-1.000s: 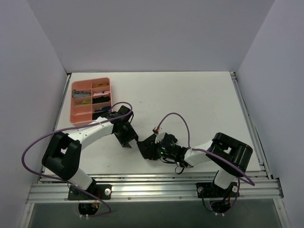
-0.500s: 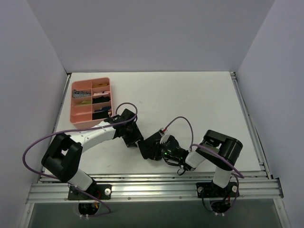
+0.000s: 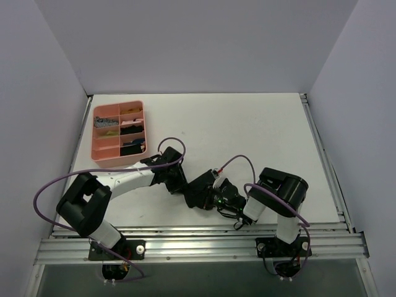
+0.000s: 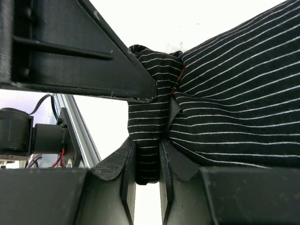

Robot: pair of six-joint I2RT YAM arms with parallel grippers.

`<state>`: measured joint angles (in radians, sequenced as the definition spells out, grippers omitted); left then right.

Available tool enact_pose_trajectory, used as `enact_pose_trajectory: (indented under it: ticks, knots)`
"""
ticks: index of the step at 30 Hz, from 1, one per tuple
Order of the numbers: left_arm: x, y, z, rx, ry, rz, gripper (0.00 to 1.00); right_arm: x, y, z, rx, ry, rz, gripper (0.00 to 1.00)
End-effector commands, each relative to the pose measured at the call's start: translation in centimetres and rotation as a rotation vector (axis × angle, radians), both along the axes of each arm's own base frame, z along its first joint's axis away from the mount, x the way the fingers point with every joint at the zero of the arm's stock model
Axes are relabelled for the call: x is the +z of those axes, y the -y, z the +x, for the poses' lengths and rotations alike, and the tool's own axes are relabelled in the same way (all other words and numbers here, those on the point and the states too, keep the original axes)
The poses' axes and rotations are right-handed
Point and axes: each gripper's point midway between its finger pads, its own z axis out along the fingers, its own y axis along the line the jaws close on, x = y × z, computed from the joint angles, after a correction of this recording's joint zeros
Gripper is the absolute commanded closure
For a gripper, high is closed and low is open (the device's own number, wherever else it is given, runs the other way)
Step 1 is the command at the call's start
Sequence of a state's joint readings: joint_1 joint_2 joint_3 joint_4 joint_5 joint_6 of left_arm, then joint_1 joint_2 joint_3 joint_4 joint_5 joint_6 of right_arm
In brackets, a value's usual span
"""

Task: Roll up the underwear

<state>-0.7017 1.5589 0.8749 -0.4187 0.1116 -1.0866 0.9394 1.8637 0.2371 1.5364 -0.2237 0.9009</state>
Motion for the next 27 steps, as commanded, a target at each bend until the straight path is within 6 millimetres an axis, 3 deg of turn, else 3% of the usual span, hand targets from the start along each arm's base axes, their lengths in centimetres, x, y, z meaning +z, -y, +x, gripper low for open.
enact_pose_trajectory:
  ticks: [1, 3, 7, 9, 10, 11, 12, 14, 15, 16, 20, 24, 27]
  knots:
    - [-0.3, 1.4, 0.1, -0.045, 0.029, -0.033, 0.6, -9.6, 6.6, -5.0, 0.032, -0.245, -0.371, 0.94]
    - [-0.9, 1.4, -0.1, -0.059, 0.016, -0.019, 0.63, -9.7, 6.9, -4.9, 0.021, -0.251, -0.373, 0.92]
    - [-2.0, 1.2, -0.9, -0.073, -0.031, 0.019, 0.78, -9.6, 7.2, -4.5, -0.004, -0.269, -0.389, 0.78]
    - [-2.3, 1.0, -1.1, -0.08, -0.048, 0.048, 0.8, -10.2, 8.1, -5.0, -0.016, -0.316, -0.463, 0.73]
    - [-2.5, 0.6, -1.5, -0.082, -0.066, 0.076, 0.81, -8.6, 7.5, -4.0, -0.04, -0.271, -0.439, 0.69]
    - [-2.0, 0.9, -1.2, -0.086, -0.055, 0.082, 0.82, -9.1, 8.7, -4.7, -0.052, -0.297, -0.513, 0.67]
    - [-1.8, 0.8, -1.2, -0.1, -0.049, 0.095, 0.83, -8.0, 8.2, -4.0, -0.068, -0.268, -0.523, 0.65]
    - [-1.4, 0.7, -0.9, -0.111, -0.043, 0.134, 0.85, -6.0, 9.0, -3.2, -0.106, -0.208, -0.591, 0.59]
    - [-1.4, 0.4, -1.2, -0.117, -0.058, 0.159, 0.85, -4.4, 8.2, -2.4, -0.11, -0.186, -0.575, 0.59]
    - [-1.8, 0.2, -1.3, -0.124, -0.067, 0.188, 0.85, -3.4, 9.4, -2.1, -0.143, -0.168, -0.625, 0.57]
    - [-2.0, 0.6, -1.4, -0.157, -0.094, 0.238, 0.86, -0.1, 9.6, -1.2, -0.149, -0.107, -0.666, 0.49]
    - [-2.2, 1.3, -1.4, -0.171, -0.119, 0.257, 0.86, 2.3, 8.7, -1.3, -0.148, -0.018, -0.698, 0.47]
    - [-2.3, 1.7, -1.3, -0.188, -0.134, 0.284, 0.86, 4.2, 6.5, -1.4, -0.117, 0.072, -0.678, 0.46]
